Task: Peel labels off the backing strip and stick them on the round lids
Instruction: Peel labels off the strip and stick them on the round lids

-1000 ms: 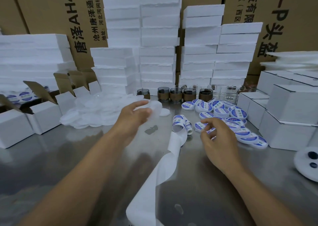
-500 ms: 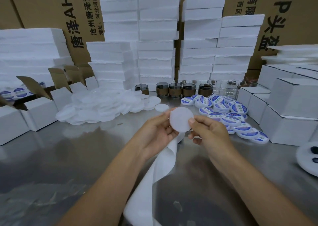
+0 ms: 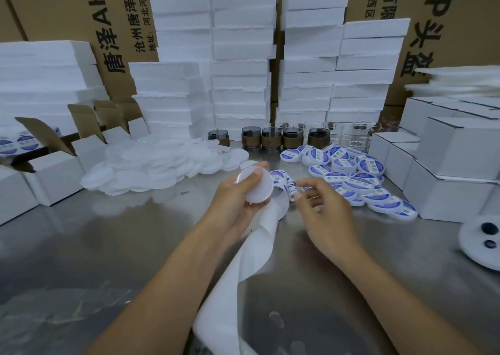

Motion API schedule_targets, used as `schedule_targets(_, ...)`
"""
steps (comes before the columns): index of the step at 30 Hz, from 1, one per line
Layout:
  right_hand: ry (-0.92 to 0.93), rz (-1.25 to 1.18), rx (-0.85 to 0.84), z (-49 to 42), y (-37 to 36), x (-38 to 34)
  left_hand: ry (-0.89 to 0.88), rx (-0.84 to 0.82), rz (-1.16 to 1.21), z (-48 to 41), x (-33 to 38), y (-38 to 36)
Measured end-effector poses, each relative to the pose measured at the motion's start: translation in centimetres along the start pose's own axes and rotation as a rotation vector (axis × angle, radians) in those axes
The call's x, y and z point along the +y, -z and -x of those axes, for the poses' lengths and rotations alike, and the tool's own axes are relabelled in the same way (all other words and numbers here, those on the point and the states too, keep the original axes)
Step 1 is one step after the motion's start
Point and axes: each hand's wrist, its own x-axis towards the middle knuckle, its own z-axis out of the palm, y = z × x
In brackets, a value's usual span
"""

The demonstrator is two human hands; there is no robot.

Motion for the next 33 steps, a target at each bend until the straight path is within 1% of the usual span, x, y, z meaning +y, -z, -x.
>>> schedule_targets(2,0.069,0.133,-0.051,0.2,-0.1,0.7,0.011,0.081,0.028,-0.2,-0.3,0.1)
schedule_targets(5,0.111,0.237,-0.156,0.0,-0.1,0.8,0.038,0.154,0.019,-0.4,-0.8,0.2)
schedule_targets(8,0.102,0.403,-0.326,-0.3,-0.4,0.6,0.063,0.142,-0.035,-0.4,-1.1,0.3)
schedule_targets(10,0.083,0.475,-0.393,-0.1,-0.5,0.5,0.086,0.12,-0.055,-0.4,-1.2,0.5)
schedule_targets(12,0.082,0.474,-0.38,-0.1,-0.5,0.3,0.09,0.108,-0.08,-0.4,-1.2,0.5)
schedule_targets(17,0.103,0.346,-0.338,0.1,-0.5,-0.3,0.084,0.073,-0.106,-0.3,-1.3,0.1)
schedule_targets(22,0.119,0.255,-0.305,0.2,-0.5,-0.2,0.073,0.186,-0.111,-0.8,-1.7,0.1)
schedule_targets(27,0.134,0.221,-0.26,0.1,-0.6,-0.1,0.007,0.266,-0.214,-0.9,-2.4,0.0)
schedule_targets(30,0.158,0.184,-0.166,0.0,-0.8,-0.2,0.014,0.313,-0.205,-1.0,-2.5,0.0)
schedule_targets(33,0.082,0.078,-0.047,-0.3,-0.5,-0.5,0.041,0.32,-0.105,-1.2,-1.9,0.1)
